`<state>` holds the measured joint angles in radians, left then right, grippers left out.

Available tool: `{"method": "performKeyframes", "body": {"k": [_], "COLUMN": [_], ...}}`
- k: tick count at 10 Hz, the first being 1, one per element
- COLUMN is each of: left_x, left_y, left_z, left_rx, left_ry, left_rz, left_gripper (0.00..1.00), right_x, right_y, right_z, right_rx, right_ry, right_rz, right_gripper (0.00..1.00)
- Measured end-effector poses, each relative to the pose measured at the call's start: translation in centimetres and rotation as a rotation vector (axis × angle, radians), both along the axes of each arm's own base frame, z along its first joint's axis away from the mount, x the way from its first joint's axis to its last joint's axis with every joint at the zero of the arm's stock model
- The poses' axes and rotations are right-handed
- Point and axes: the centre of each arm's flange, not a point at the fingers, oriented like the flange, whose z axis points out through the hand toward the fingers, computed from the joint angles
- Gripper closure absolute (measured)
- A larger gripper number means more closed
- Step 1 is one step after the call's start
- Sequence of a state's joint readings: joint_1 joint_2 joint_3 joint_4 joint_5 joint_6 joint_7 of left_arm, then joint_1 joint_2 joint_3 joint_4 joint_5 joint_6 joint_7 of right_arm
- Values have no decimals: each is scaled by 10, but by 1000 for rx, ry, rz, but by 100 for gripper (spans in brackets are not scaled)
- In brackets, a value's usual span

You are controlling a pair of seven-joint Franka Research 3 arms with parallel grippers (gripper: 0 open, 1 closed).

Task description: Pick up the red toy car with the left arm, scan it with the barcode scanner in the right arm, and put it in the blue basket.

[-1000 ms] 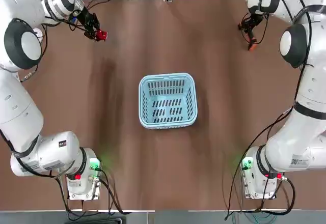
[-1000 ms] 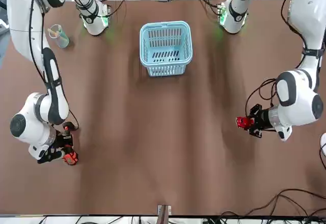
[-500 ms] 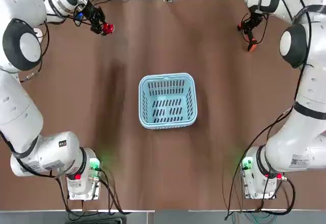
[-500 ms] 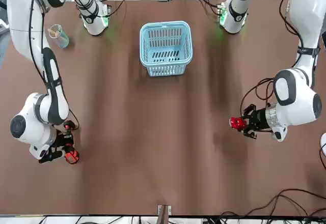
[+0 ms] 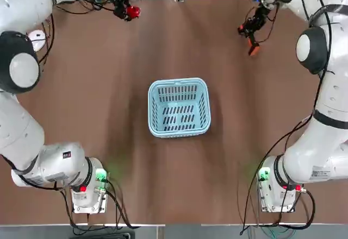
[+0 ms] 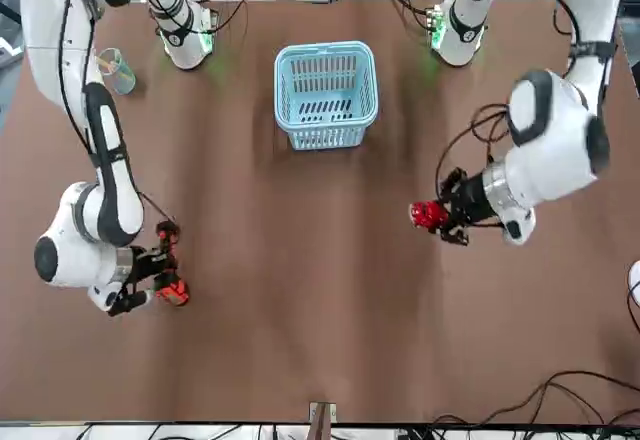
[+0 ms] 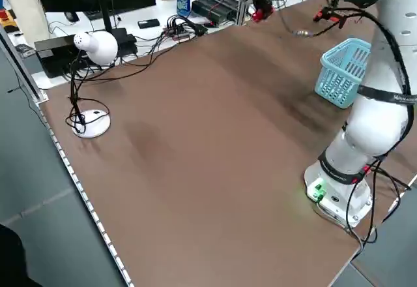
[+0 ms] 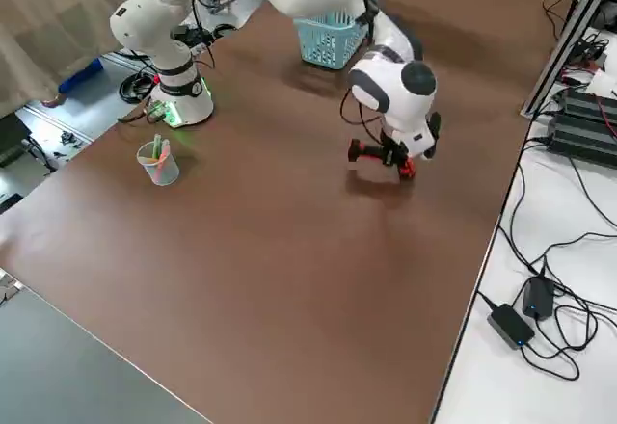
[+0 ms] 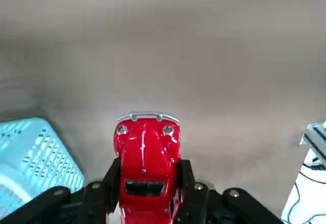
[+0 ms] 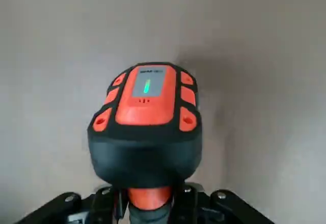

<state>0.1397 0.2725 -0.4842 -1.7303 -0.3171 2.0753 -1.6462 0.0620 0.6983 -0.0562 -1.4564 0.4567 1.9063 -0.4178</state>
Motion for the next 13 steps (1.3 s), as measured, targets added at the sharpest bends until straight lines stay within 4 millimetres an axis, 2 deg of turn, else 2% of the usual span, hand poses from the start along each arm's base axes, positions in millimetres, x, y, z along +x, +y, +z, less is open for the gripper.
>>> {"method": "performKeyframes", "body": {"k": [2,4,6,7,9,10,11,13], "left_x": [-26,-37,-46,-44,-21,-13,-15,-30], "left_y": [-55,-73,-85,-86,-77,-86,-105,-139], "left_z": [39,70,85,80,51,41,36,39], "left_rx": [84,172,246,259,253,243,243,254], "left_ry": [44,62,60,70,116,129,138,131], "left_rz": [-19,-36,-40,-21,4,2,5,5], "left_gripper": [51,51,51,51,51,51,51,51], "right_x": [-5,-13,-19,-23,-36,-47,-59,-77], "right_y": [56,111,148,169,218,248,280,329], "right_z": [42,66,97,120,156,165,172,176], "right_rx": [228,443,645,725,839,873,893,890], "right_ry": [91,157,204,205,224,239,247,230], "right_rz": [15,34,43,55,76,106,135,156], "right_gripper": [63,63,63,63,63,63,63,63]}}
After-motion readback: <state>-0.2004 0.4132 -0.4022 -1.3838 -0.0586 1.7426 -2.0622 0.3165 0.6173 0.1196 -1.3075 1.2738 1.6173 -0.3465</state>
